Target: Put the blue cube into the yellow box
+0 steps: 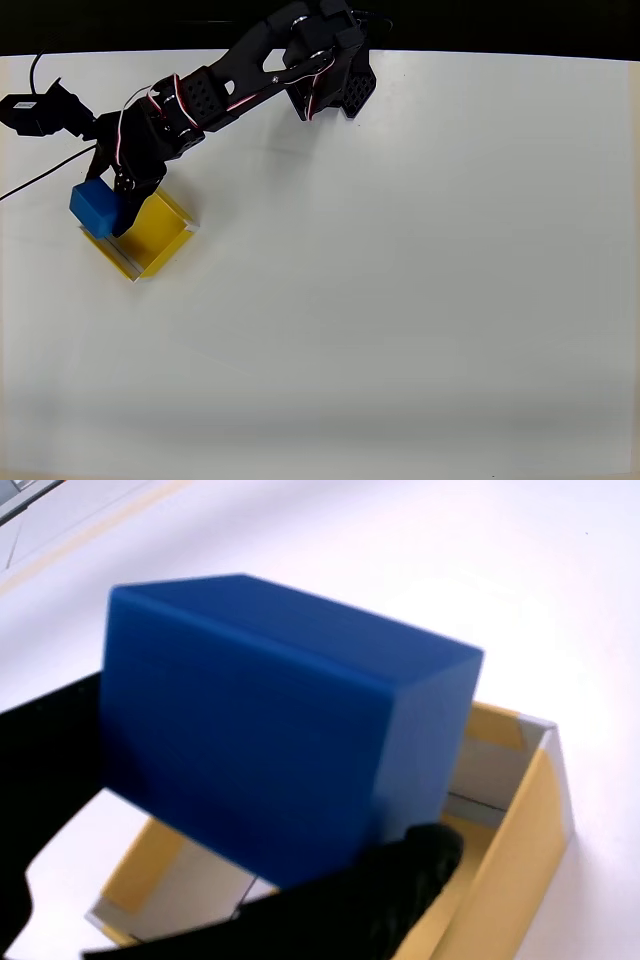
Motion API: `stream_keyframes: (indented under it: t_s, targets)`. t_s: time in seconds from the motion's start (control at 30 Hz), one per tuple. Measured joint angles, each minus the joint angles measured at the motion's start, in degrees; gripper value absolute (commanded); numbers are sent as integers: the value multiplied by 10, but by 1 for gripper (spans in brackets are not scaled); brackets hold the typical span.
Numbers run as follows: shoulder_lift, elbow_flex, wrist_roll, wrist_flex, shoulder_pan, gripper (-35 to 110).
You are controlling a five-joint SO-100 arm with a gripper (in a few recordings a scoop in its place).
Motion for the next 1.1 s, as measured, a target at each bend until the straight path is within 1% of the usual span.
stream_keyframes:
  t_s: [0.37,0.8,1.1]
  targets:
    - [-80,0,9,-54,-29,25]
    - [-97,14,25,-55,-78,24]
    - [-95,57,22,-90,-81,25]
